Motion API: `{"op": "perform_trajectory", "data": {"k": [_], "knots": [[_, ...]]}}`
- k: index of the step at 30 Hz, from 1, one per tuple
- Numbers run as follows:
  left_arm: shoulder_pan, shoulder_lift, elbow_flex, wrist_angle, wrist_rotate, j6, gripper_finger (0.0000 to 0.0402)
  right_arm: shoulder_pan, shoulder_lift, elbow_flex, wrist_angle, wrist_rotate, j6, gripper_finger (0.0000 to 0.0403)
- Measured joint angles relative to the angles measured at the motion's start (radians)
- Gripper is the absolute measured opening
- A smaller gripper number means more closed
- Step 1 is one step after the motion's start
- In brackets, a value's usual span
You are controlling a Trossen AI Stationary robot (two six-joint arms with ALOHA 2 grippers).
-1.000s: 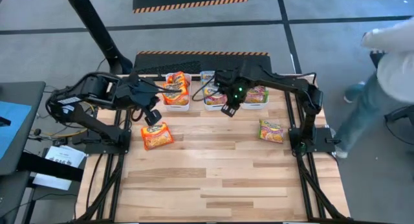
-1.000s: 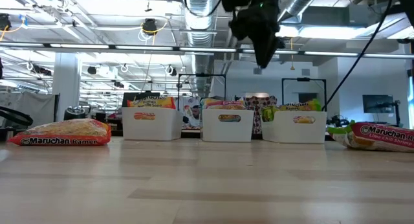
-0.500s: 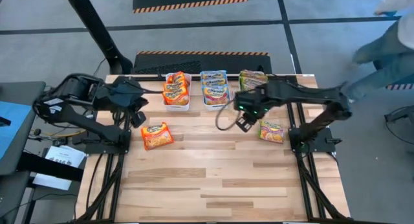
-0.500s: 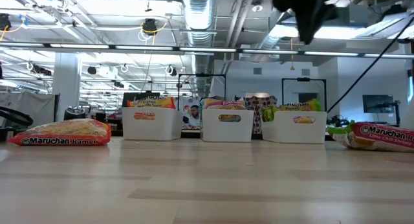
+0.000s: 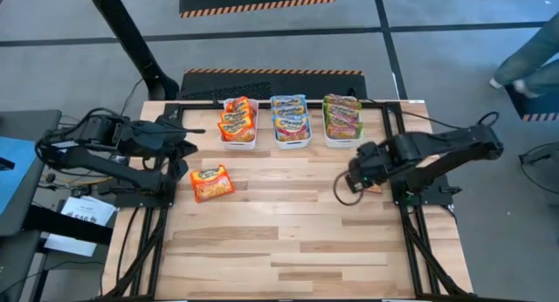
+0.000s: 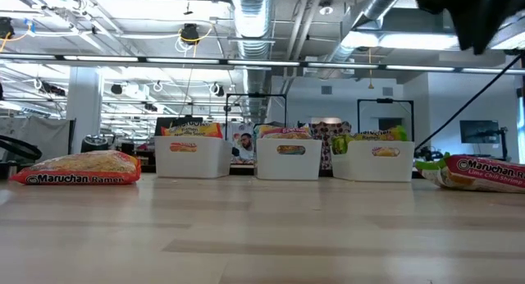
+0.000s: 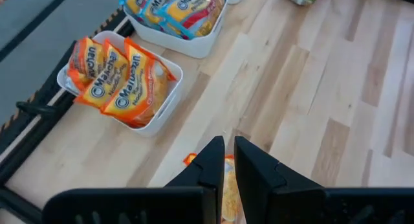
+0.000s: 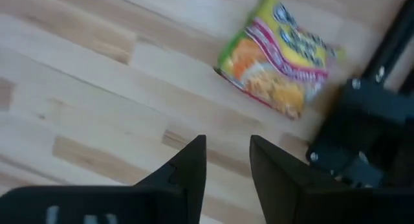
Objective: Sort Maruchan noodles
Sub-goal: Put the green noodle pack into the right white bin
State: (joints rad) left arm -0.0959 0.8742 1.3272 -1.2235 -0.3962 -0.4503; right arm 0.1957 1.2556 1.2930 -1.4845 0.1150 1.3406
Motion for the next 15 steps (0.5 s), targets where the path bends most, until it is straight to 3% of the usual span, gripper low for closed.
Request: {"op": "perform_trajectory", "data": {"k": [8, 15], "knots": [[0.000, -0.024, -0.024, 0.014, 0.033, 0.026, 0.0025, 0.109, -0.093, -0.198, 0.006, -0.005, 0.288, 0.0189], [0.000, -0.024, -0.024, 0.054, 0.032, 0.050, 0.0025, 0.090, -0.181, -0.382, 0.160, -0.003, 0.413, 0.0229]]}}
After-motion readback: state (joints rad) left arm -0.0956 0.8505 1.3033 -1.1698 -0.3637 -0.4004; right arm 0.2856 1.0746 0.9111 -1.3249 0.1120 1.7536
